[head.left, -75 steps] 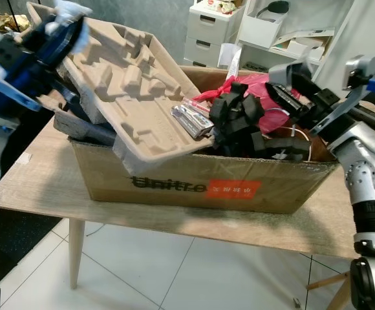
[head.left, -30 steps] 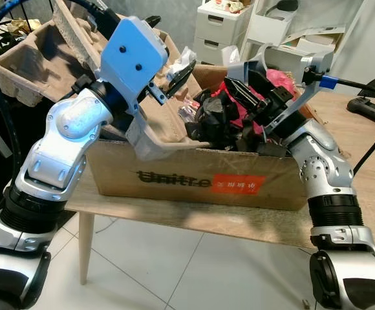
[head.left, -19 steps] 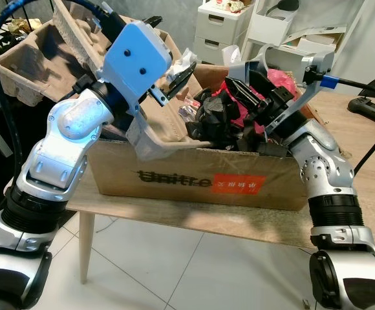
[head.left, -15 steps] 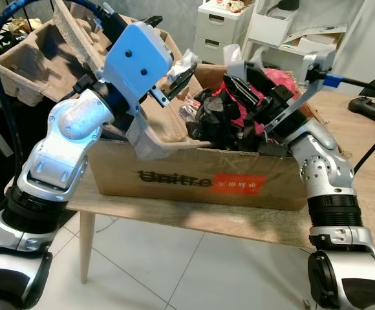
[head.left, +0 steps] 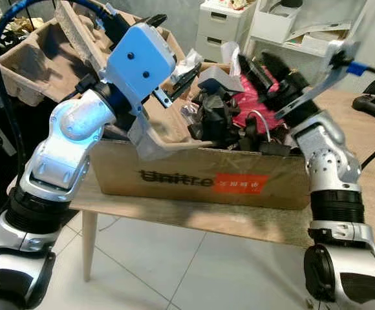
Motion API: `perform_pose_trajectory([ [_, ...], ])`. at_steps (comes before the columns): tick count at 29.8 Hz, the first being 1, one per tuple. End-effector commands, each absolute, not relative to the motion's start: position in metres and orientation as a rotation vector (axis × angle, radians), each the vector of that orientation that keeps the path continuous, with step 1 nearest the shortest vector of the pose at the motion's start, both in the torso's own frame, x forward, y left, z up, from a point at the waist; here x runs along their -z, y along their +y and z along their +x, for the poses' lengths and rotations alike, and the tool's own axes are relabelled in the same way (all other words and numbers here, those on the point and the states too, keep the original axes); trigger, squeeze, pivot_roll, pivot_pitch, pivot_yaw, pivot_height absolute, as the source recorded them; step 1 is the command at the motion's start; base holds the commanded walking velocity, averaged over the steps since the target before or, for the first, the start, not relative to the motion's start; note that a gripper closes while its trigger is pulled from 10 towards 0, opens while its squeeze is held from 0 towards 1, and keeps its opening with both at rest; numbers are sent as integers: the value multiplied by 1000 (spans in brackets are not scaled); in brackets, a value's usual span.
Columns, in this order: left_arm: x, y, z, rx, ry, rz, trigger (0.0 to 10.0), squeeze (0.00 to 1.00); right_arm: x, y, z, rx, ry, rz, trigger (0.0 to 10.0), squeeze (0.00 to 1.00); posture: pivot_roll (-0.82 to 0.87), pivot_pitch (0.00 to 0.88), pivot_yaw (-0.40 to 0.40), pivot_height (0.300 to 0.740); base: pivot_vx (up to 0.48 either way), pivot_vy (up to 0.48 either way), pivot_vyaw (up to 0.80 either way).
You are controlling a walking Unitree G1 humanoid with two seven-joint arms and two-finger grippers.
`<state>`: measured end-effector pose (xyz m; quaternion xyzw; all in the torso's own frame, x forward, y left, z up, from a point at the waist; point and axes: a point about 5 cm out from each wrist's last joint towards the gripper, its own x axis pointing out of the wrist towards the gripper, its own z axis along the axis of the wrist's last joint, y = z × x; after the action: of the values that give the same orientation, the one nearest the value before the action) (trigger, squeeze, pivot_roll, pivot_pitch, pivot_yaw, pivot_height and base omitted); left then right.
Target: Picking trash to rubbish bin
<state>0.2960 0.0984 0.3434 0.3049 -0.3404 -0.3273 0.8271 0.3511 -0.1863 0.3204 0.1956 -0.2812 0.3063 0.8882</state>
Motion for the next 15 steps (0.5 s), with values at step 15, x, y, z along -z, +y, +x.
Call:
perform_pose_trajectory([
  [15, -327, 93, 263, 1154, -732, 136, 10000, 0, -321, -181, 327, -988, -594, 618, 10000, 0, 72, 100, -24, 740, 0, 0, 0],
])
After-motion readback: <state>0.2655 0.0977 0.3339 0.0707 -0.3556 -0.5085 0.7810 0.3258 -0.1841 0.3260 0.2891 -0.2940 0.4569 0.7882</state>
